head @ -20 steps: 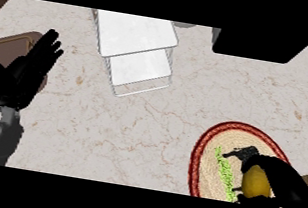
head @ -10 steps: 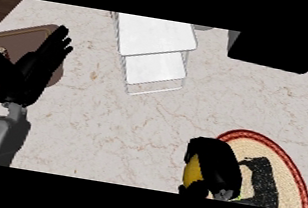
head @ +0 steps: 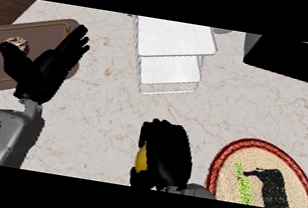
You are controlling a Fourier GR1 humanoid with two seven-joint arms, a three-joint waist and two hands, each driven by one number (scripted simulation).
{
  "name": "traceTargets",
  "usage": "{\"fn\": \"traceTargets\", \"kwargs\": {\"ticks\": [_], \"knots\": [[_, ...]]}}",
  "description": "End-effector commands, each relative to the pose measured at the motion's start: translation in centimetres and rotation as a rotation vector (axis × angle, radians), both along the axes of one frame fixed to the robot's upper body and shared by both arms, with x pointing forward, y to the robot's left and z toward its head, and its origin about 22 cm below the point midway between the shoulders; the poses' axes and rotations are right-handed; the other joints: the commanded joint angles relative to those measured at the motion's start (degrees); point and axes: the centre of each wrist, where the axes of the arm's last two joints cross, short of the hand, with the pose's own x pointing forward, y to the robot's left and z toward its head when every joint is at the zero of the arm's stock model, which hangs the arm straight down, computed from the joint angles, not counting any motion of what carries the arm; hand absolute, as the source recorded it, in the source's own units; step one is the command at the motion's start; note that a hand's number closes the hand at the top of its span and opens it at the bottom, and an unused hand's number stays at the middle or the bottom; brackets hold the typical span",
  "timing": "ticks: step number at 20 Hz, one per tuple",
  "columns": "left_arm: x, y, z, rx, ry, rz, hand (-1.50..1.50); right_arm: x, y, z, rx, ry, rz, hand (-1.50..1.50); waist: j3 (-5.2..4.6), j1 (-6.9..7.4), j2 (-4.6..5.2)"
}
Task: Pick the lemon from the placemat and place it in the tiered shelf
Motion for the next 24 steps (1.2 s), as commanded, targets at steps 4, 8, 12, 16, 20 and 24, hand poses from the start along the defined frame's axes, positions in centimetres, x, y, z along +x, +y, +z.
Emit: {"fn": "traceTargets", "kwargs": {"ticks": [4, 8, 12, 16, 20, 24], "knots": [[0.4, -0.8, -0.5, 0.007, 0.019, -0.021, 0.00, -0.2, 2.8, 5.0, 0.239, -0.268, -0.065, 1.50, -0.06, 0.62, -0.56], [0.8, -1.1, 0.0, -0.003, 0.013, -0.015, 0.00, 0.6, 3.9, 7.8, 0.338, -0.386, -0.141, 1.50, -0.18, 0.17, -1.05], [0.9, -1.5, -0.5, 0.012, 0.018, -0.017, 0.00, 1.5, 4.9, 9.4, 0.376, -0.434, -0.210, 1.50, -0.31, -0.12, -1.06], [1.0, 0.0, -0.3, 0.016, 0.025, -0.001, 0.00, 3.3, 5.8, 12.7, 0.364, -0.516, -0.282, 1.50, -0.46, -0.46, -1.37], [1.2, -0.9, -0.6, 0.005, 0.021, 0.007, 0.00, 4.6, 7.1, 14.6, 0.324, -0.552, -0.342, 1.50, -0.49, -0.78, -1.30], [1.4, -0.3, -0.5, 0.019, 0.025, 0.025, 0.00, 5.9, 8.0, 17.7, 0.324, -0.574, -0.425, 1.50, -0.41, -2.03, -1.50]]}}
